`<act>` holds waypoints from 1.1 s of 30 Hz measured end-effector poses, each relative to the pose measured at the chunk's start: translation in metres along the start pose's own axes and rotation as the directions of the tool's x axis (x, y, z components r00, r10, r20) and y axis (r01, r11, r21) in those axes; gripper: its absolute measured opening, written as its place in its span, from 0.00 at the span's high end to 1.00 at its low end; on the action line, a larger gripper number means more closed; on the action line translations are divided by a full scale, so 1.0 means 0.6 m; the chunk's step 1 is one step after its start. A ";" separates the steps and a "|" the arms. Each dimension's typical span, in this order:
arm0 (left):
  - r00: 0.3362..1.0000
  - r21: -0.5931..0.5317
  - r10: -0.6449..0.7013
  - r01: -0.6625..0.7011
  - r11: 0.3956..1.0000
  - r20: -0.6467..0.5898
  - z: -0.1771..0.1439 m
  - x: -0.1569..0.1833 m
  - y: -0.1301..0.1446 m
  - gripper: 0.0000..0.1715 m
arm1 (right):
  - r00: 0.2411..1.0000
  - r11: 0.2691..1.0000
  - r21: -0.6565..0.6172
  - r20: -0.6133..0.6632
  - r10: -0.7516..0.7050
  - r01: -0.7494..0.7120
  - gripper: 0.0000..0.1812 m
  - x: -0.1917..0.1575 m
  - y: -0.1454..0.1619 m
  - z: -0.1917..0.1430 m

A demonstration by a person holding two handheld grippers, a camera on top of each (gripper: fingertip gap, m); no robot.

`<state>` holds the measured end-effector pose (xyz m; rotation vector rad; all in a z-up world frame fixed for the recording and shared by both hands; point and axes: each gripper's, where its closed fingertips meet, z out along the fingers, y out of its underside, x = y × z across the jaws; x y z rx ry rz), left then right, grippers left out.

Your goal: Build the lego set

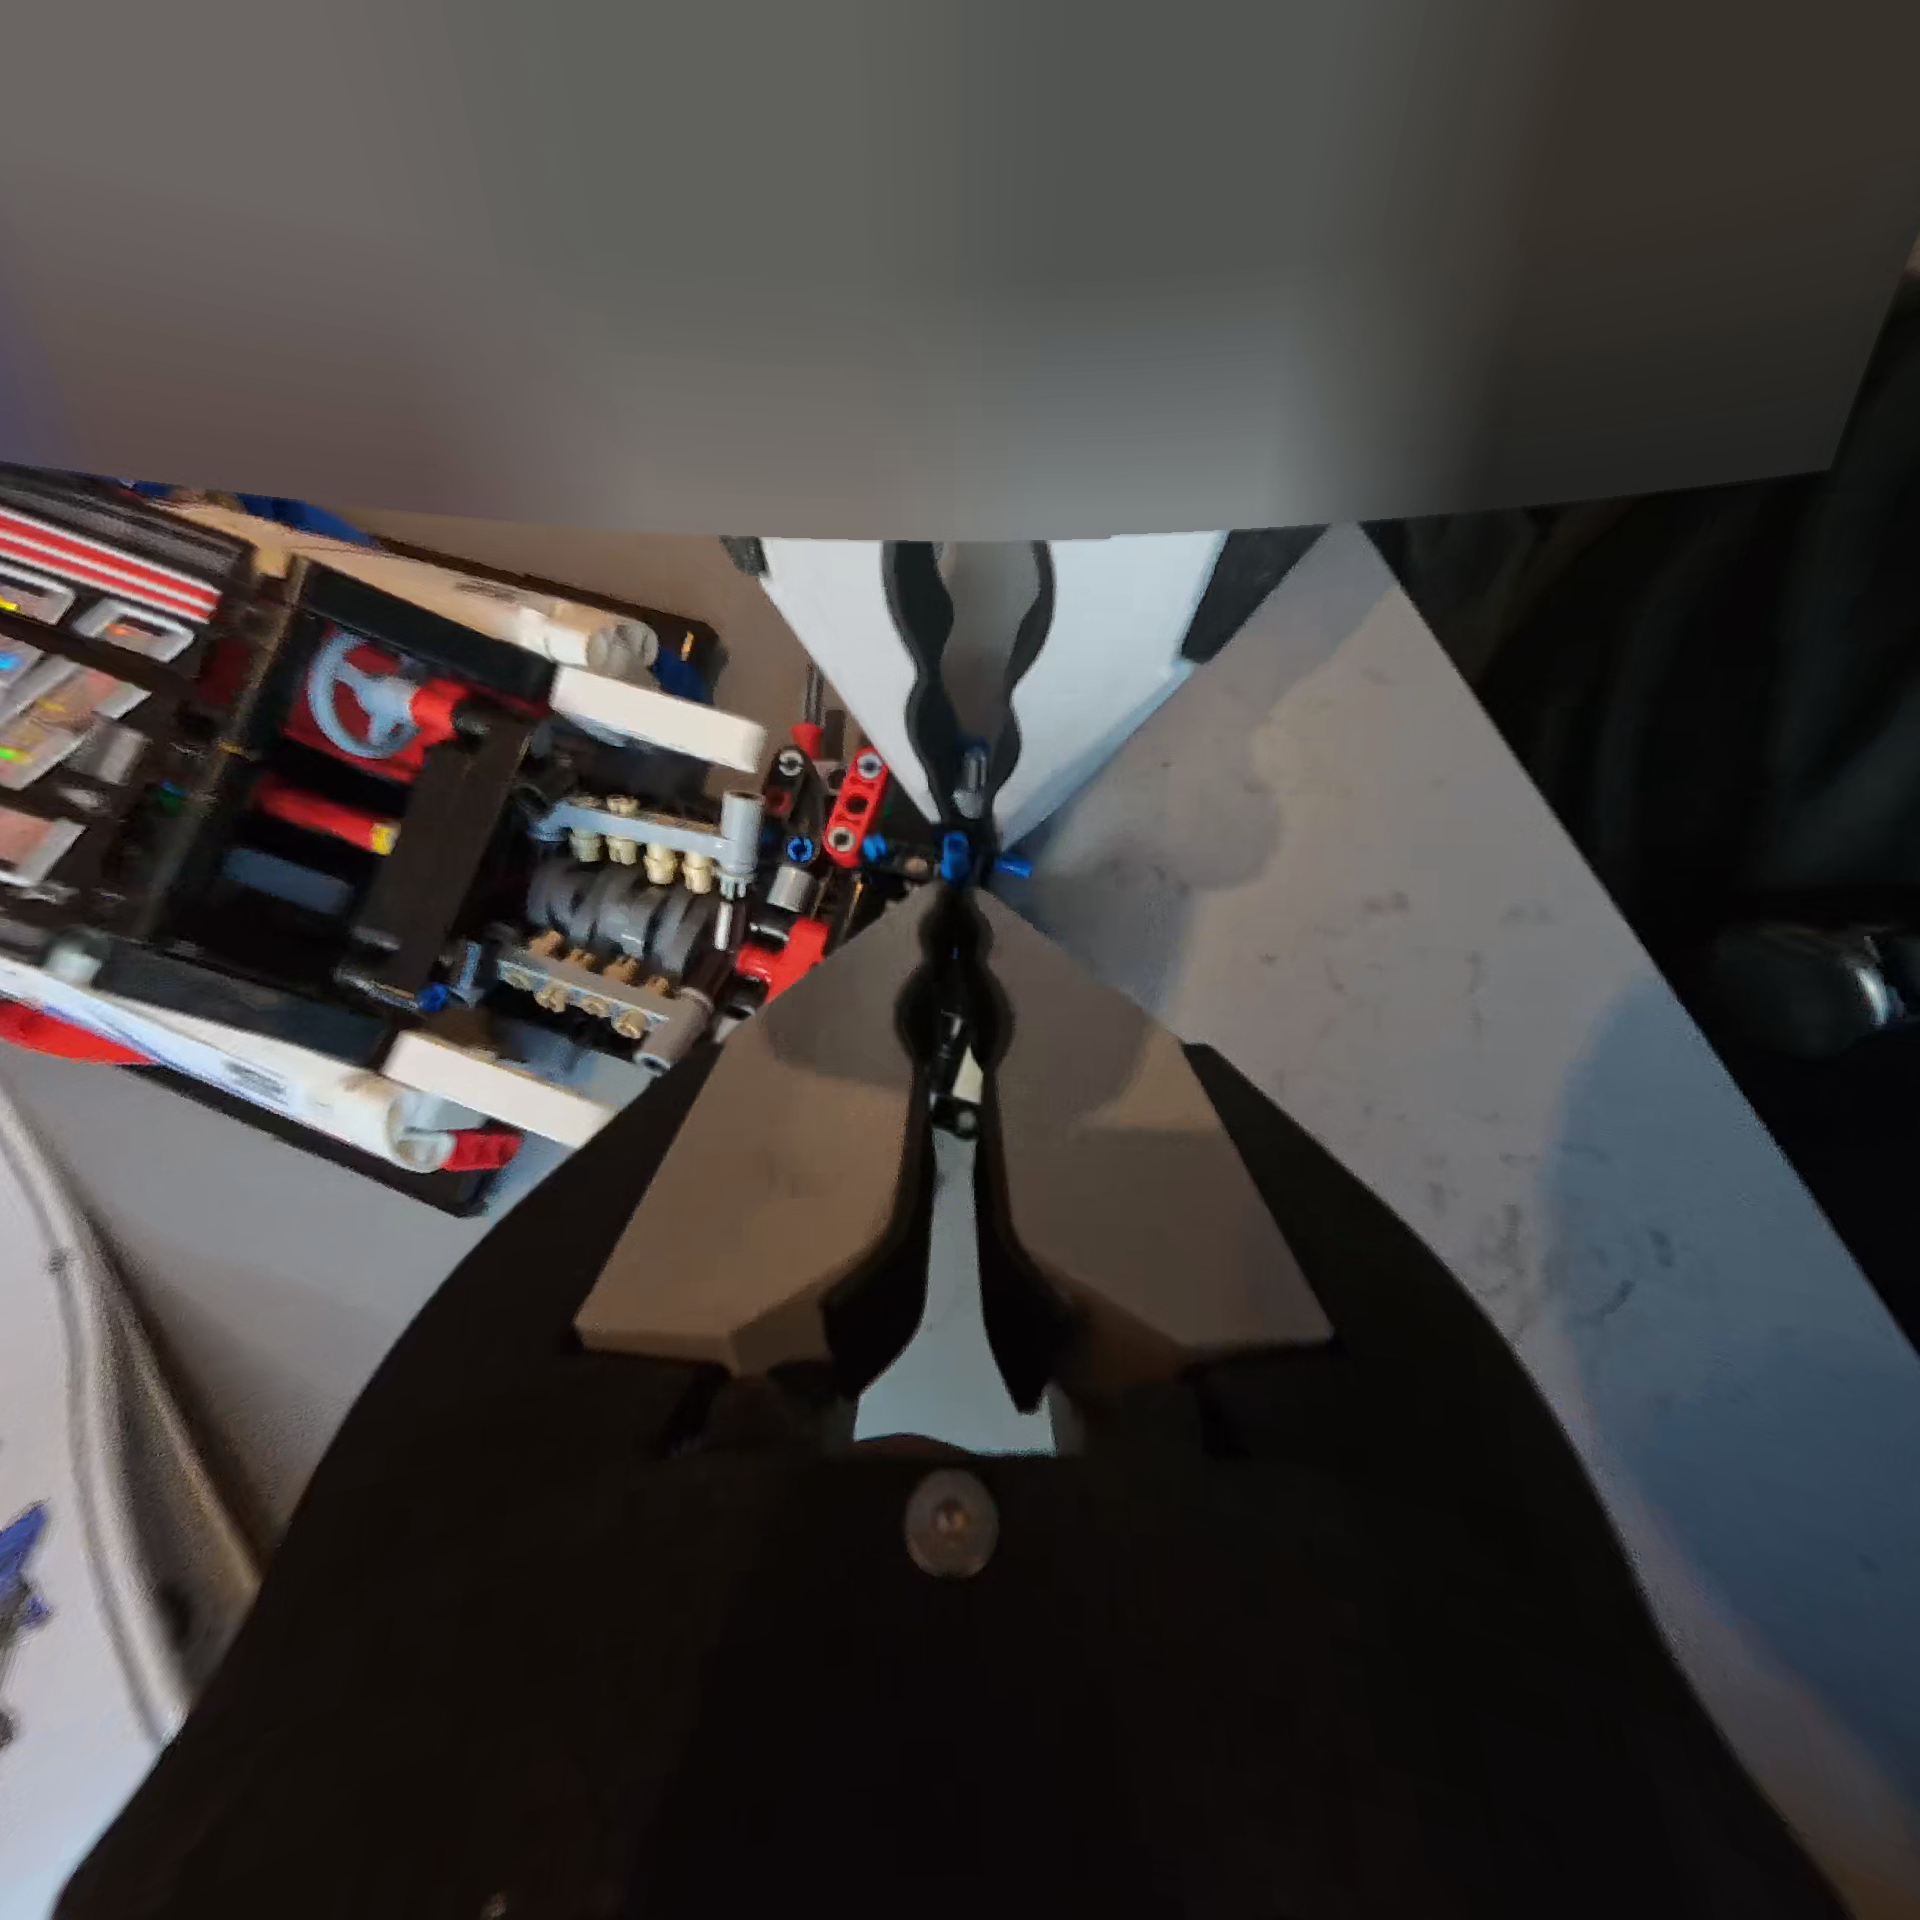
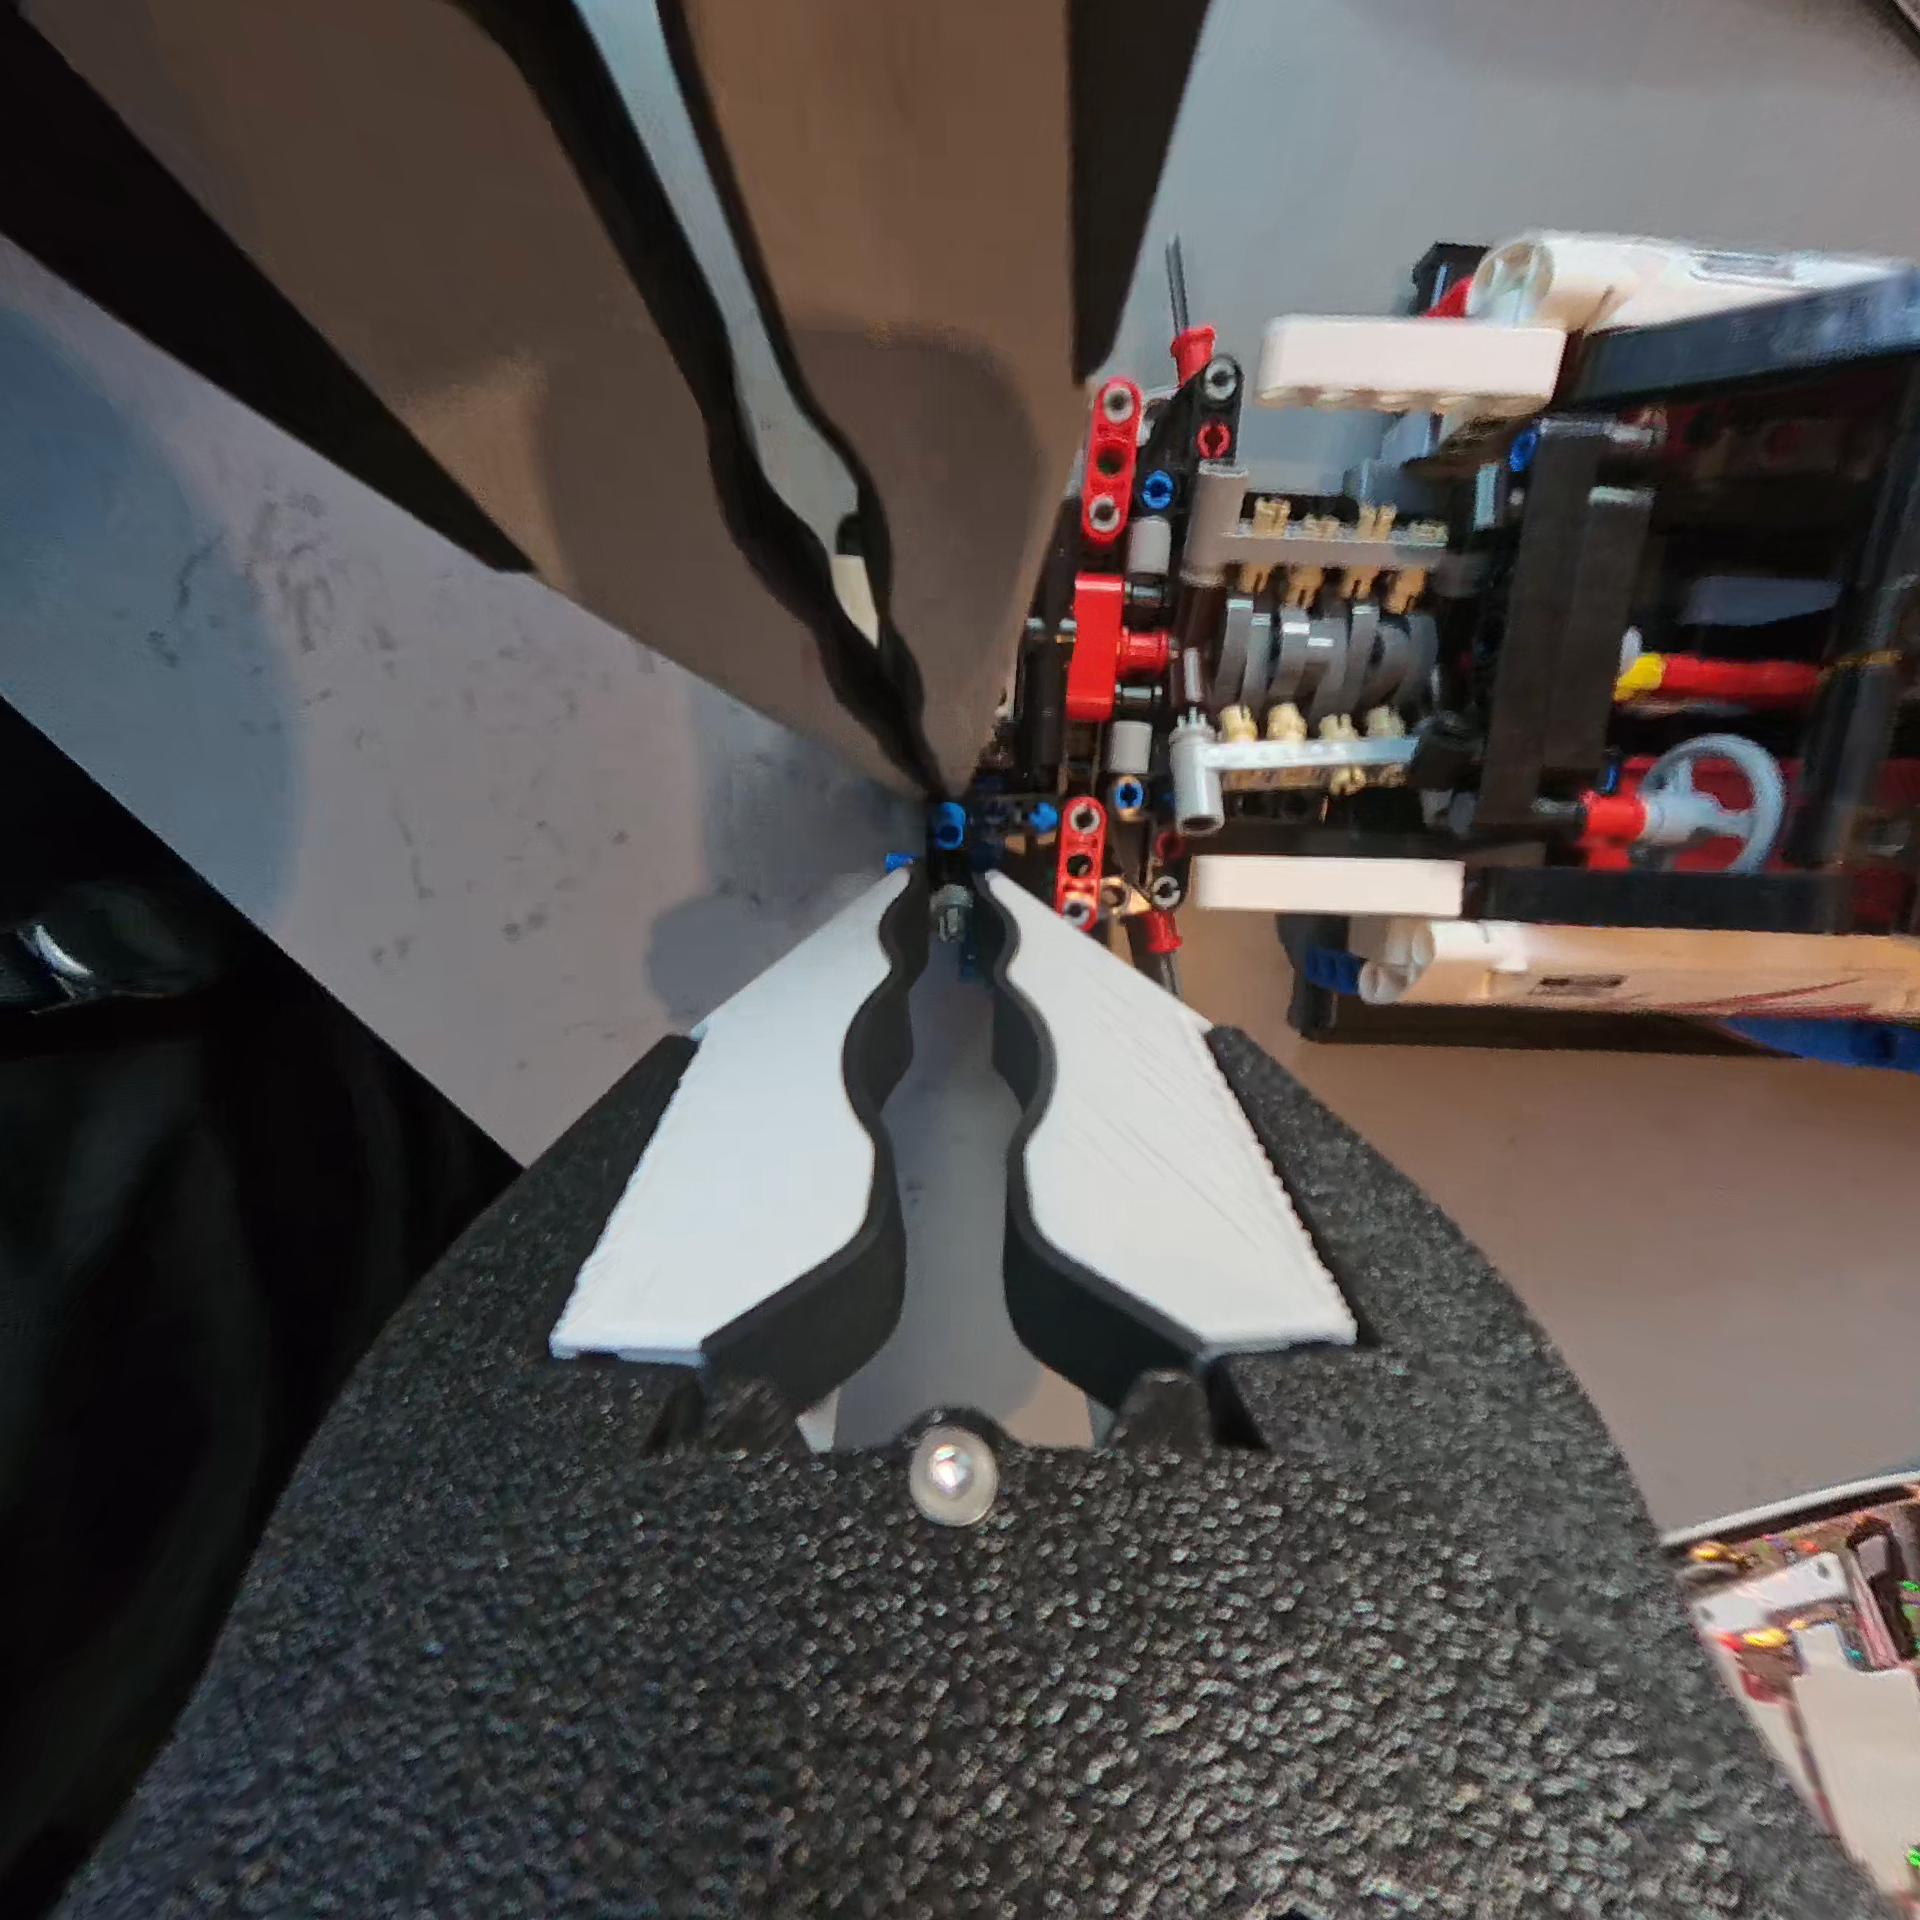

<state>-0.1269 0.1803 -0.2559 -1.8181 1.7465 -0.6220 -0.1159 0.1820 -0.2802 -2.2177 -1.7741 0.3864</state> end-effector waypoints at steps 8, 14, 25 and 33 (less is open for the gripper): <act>0.998 -0.030 -0.055 0.055 0.998 -0.008 0.018 -0.011 0.036 1.00 | 1.000 1.000 0.017 0.009 0.008 -0.008 0.96 -0.001 0.000 0.000; 0.999 0.145 -0.018 0.012 0.989 0.038 -0.009 -0.016 -0.011 1.00 | 1.000 1.000 0.022 -0.001 0.011 -0.011 0.96 0.000 -0.002 -0.003; 0.999 0.065 0.021 -0.023 0.998 0.044 0.015 -0.008 0.009 1.00 | 1.000 0.999 0.035 0.008 0.026 -0.027 0.96 0.001 -0.007 -0.006; 0.999 0.071 0.004 -0.007 0.997 0.048 0.017 -0.008 0.013 1.00 | 1.000 0.999 0.050 -0.001 -0.010 0.010 0.96 0.004 -0.011 -0.007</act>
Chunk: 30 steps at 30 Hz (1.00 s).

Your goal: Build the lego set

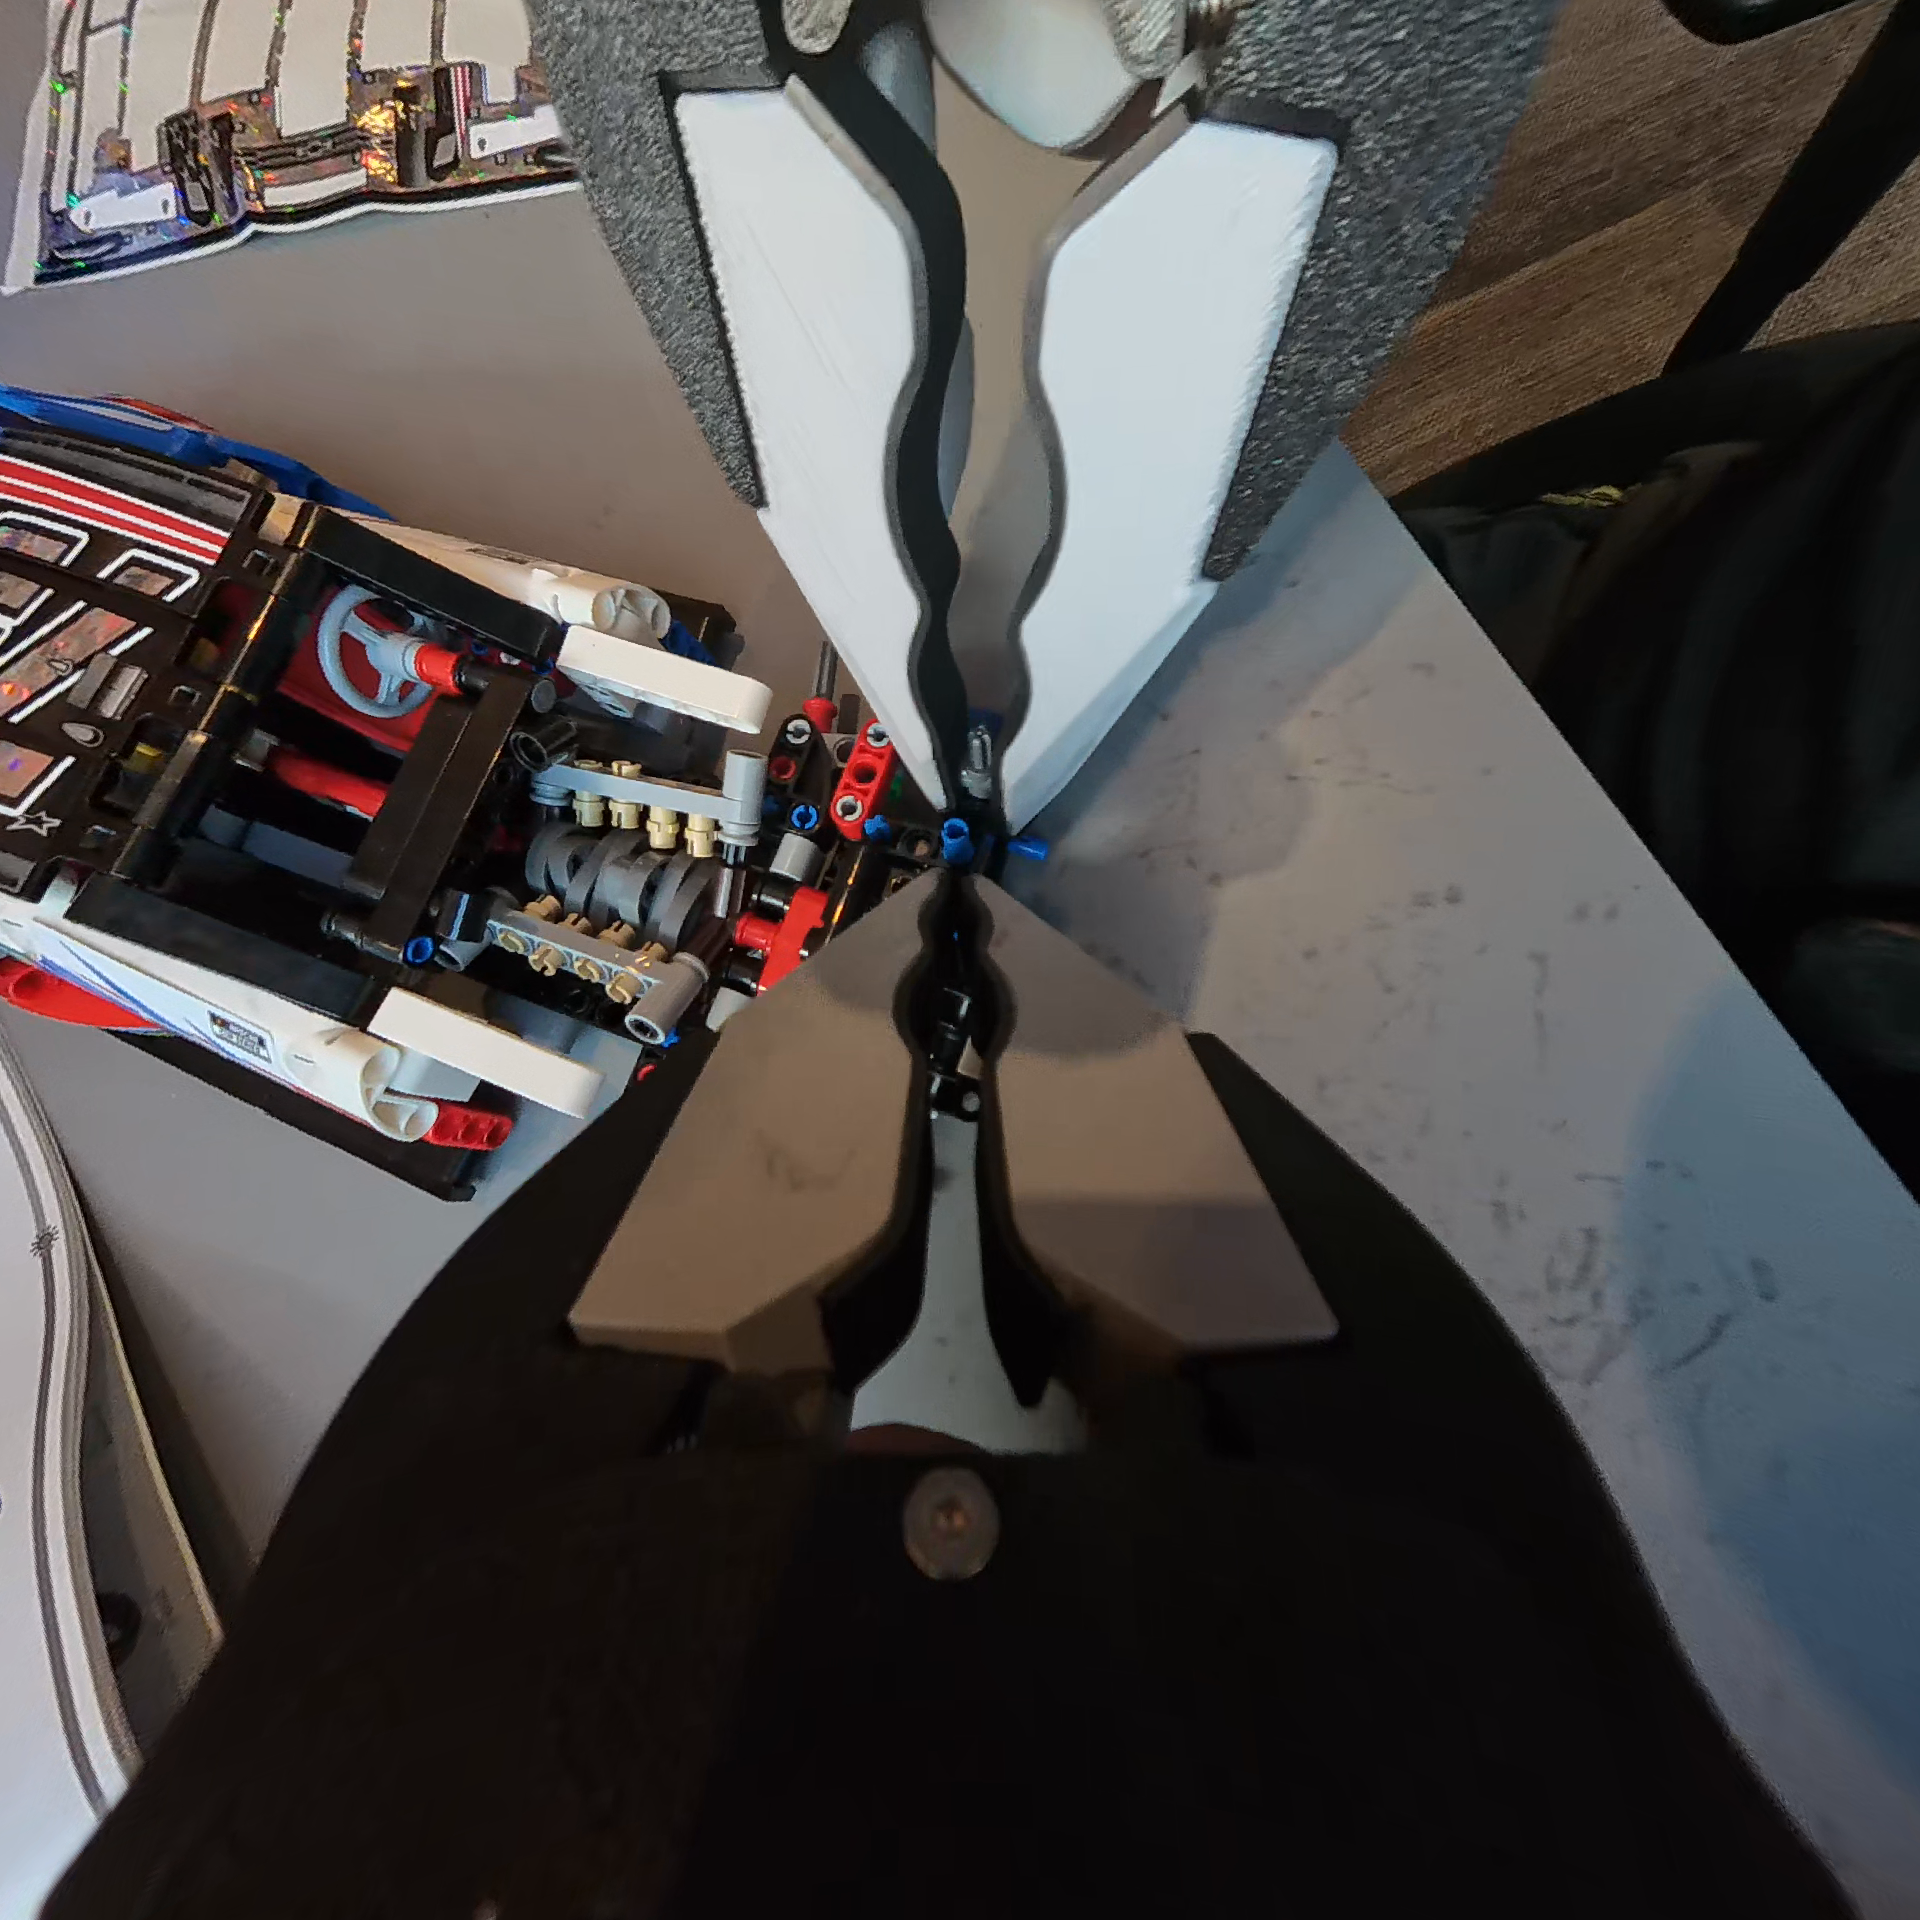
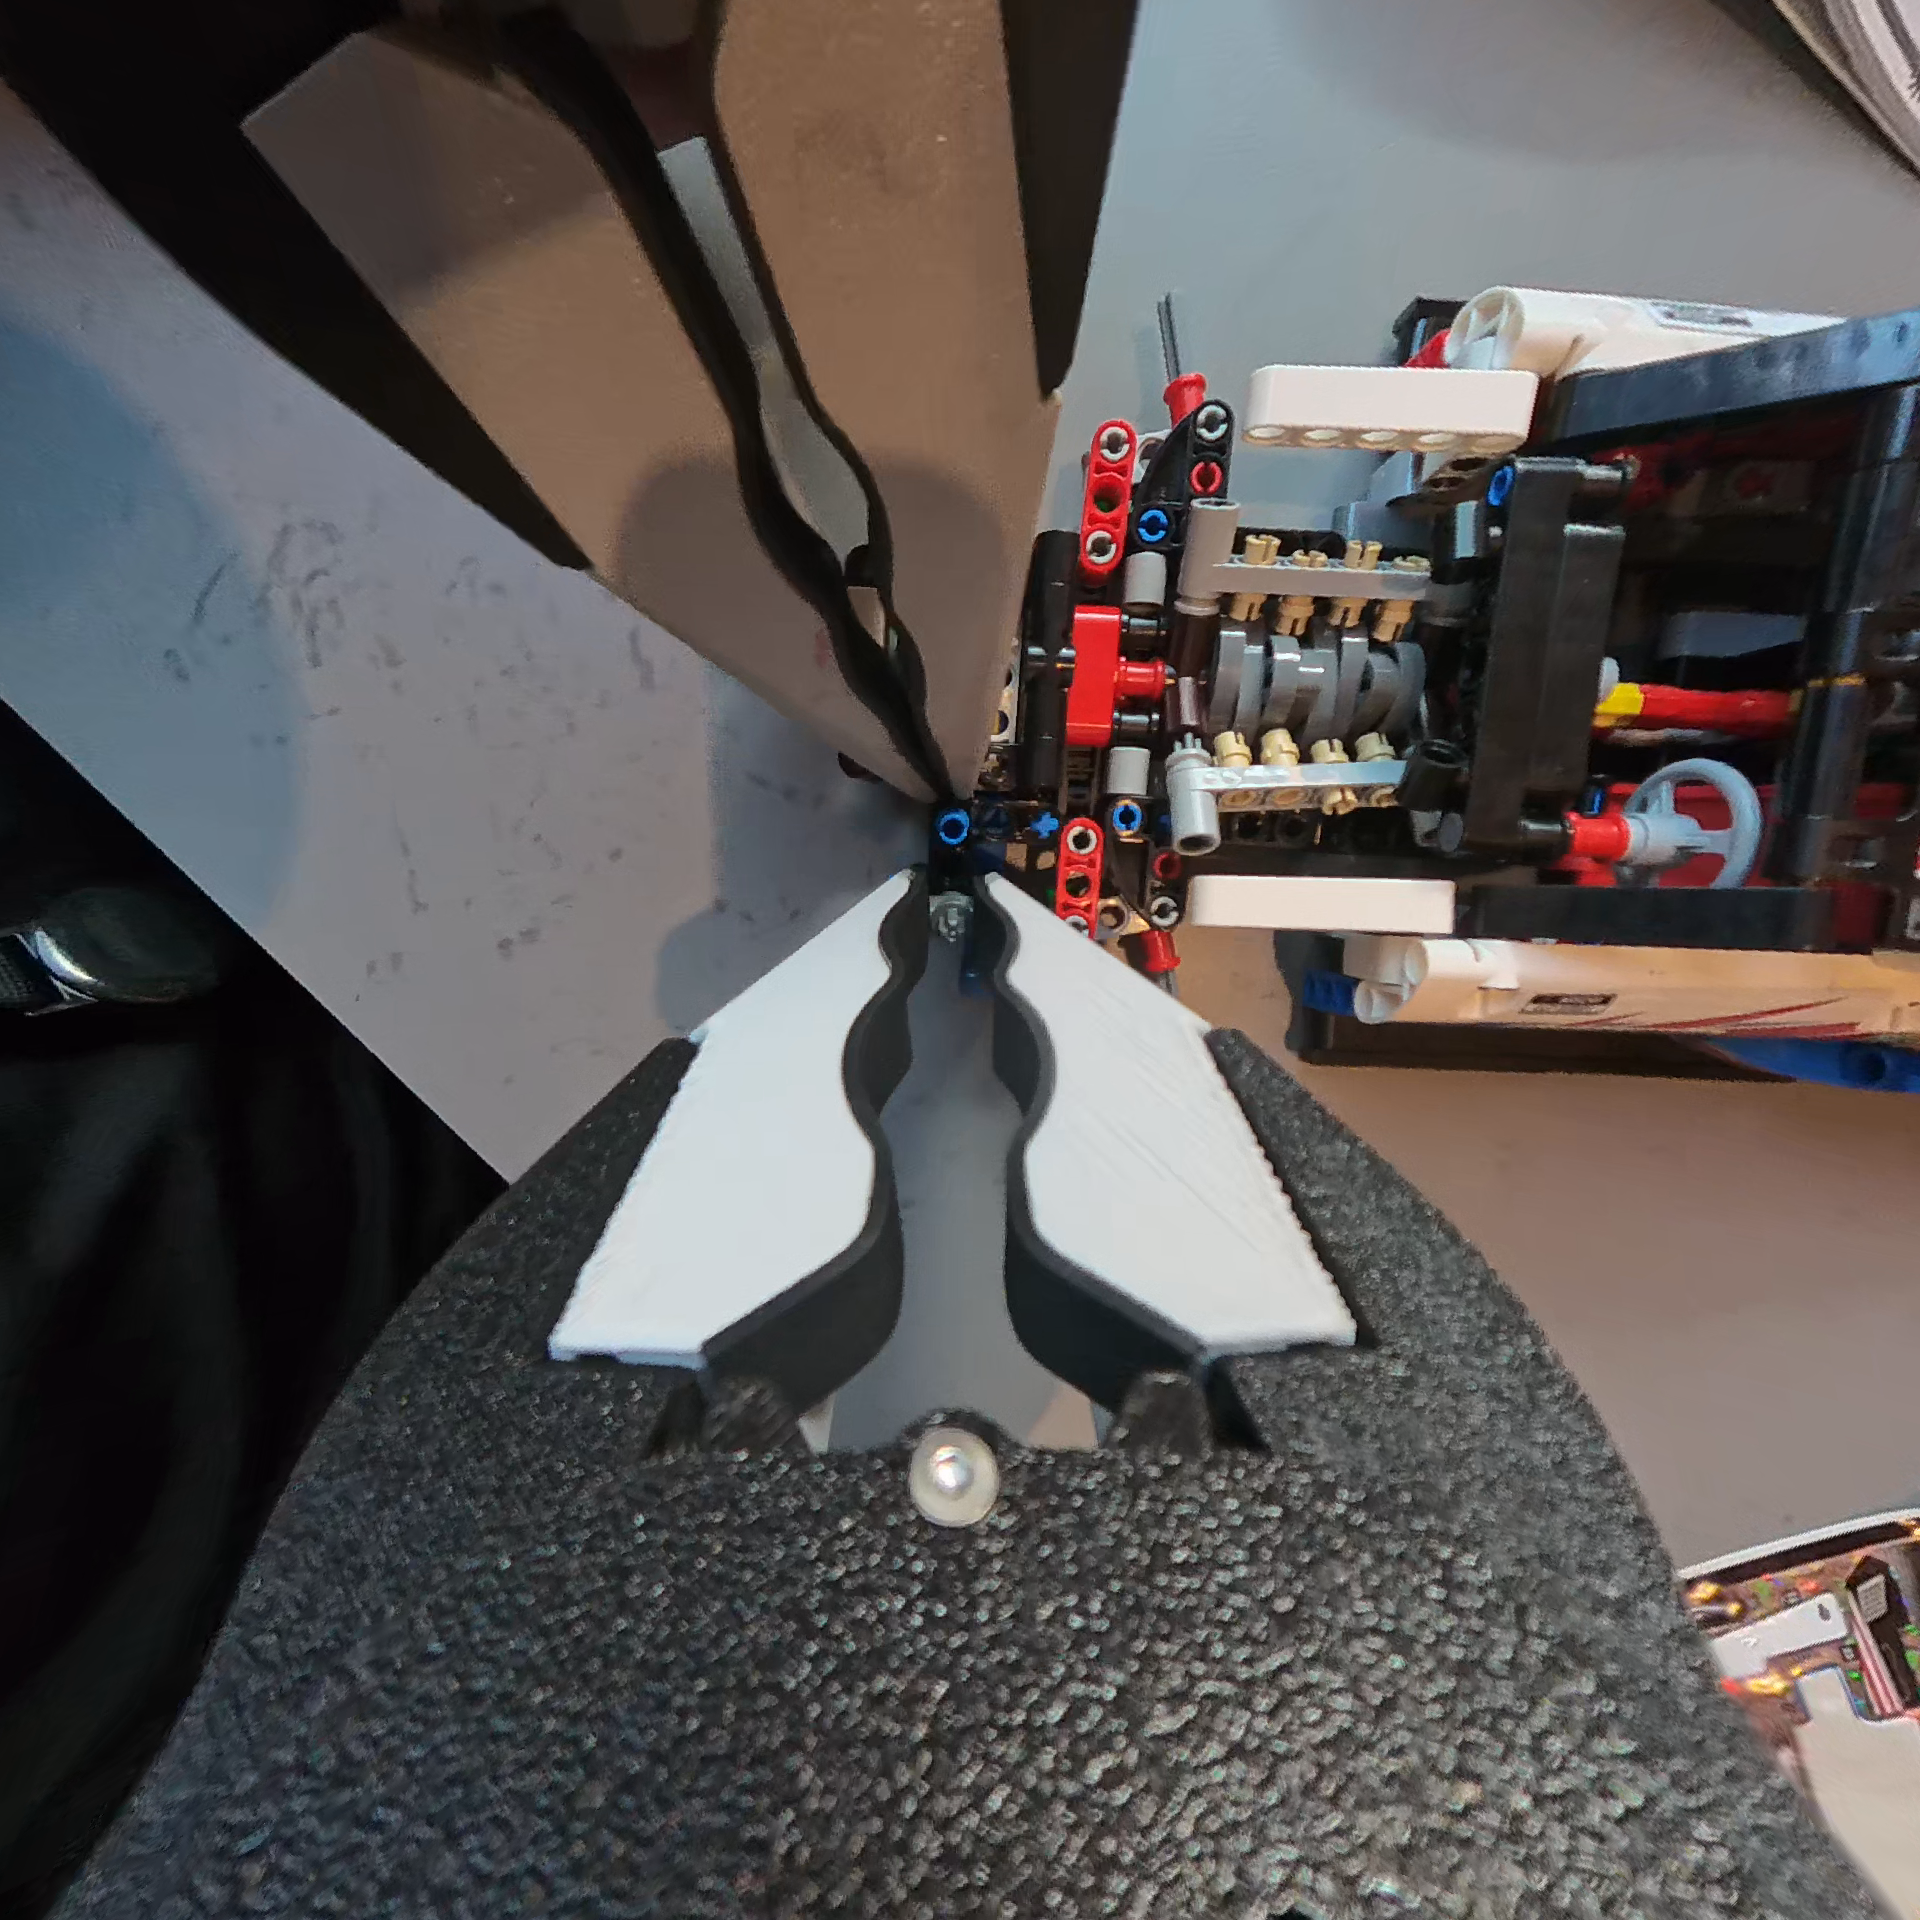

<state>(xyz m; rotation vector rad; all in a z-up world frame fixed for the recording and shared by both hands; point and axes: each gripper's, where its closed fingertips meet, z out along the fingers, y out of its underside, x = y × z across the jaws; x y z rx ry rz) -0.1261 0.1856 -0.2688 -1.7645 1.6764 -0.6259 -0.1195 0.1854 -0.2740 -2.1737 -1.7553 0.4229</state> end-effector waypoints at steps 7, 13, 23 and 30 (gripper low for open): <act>1.000 -0.002 -0.014 0.014 1.000 -0.004 -0.001 0.002 0.002 1.00 | 1.000 0.990 0.140 -0.004 -0.018 0.018 0.91 0.000 0.003 -0.013; 0.998 0.013 -0.063 0.064 0.998 -0.018 -0.001 0.000 0.002 1.00 | 0.999 0.935 0.353 -0.026 0.030 -0.019 0.94 0.040 0.008 -0.057; 0.996 0.006 -0.089 0.089 0.996 0.010 -0.002 0.000 0.003 1.00 | 0.997 0.838 0.543 0.024 -0.074 0.049 1.00 0.077 -0.006 -0.062; 0.992 -0.016 -0.116 0.117 0.993 0.052 -0.002 -0.001 0.003 1.00 | 0.980 0.766 0.638 0.089 -0.181 0.083 0.99 0.059 -0.020 -0.063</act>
